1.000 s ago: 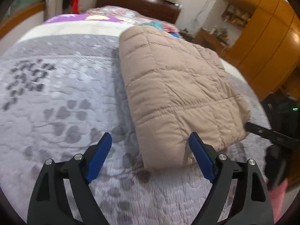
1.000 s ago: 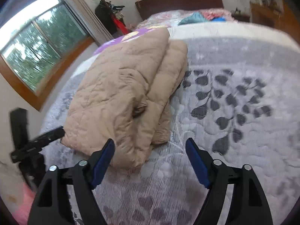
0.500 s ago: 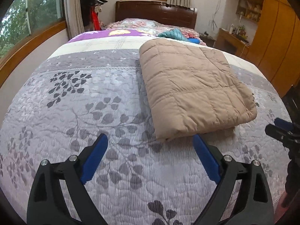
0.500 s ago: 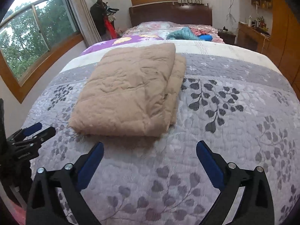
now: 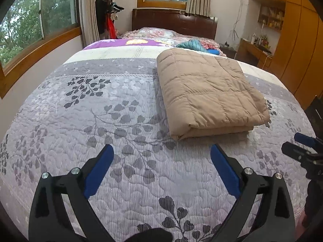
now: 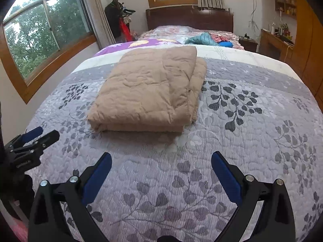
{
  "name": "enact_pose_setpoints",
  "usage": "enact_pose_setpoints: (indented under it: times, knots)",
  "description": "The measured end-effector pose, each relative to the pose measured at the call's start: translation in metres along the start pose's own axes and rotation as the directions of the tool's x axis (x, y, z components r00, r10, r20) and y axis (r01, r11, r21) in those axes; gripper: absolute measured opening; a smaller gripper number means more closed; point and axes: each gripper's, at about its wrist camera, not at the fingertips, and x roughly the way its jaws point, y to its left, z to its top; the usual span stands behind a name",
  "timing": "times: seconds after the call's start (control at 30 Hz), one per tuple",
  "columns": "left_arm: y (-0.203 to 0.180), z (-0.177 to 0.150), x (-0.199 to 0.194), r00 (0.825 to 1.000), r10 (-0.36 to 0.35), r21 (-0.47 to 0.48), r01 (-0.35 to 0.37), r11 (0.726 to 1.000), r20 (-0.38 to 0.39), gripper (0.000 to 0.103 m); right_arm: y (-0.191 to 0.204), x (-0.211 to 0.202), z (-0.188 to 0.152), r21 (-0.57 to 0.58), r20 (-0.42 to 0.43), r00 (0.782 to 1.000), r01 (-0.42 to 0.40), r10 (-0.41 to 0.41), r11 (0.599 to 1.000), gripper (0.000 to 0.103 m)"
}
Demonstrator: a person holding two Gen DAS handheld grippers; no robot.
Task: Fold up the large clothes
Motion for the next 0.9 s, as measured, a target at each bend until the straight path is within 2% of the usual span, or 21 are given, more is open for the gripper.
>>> enact_pose_setpoints:
  times: [0.17, 0.37, 0.9]
  knots:
    - [-0.007, -0.003, -0.008, 1.000, 0.017, 0.030, -0.018, 0.999, 0.025, 0.097, -0.001, -0.002, -0.006, -0.006, 0.002, 1.000, -0.001, 0.001, 1.000, 0.099]
    - [-0.014, -0.007, -0.011, 1.000, 0.010, 0.050, -0.011, 0.999, 0.020, 0.097, 0.000, -0.003, -0.009, -0.007, 0.002, 1.000, -0.014, 0.014, 1.000, 0.099]
    - [-0.006, -0.011, -0.010, 1.000, 0.027, 0.027, -0.028, 0.999, 0.015, 0.097, 0.006, -0.005, -0.009, -0.013, 0.009, 1.000, -0.009, 0.009, 1.000, 0.099]
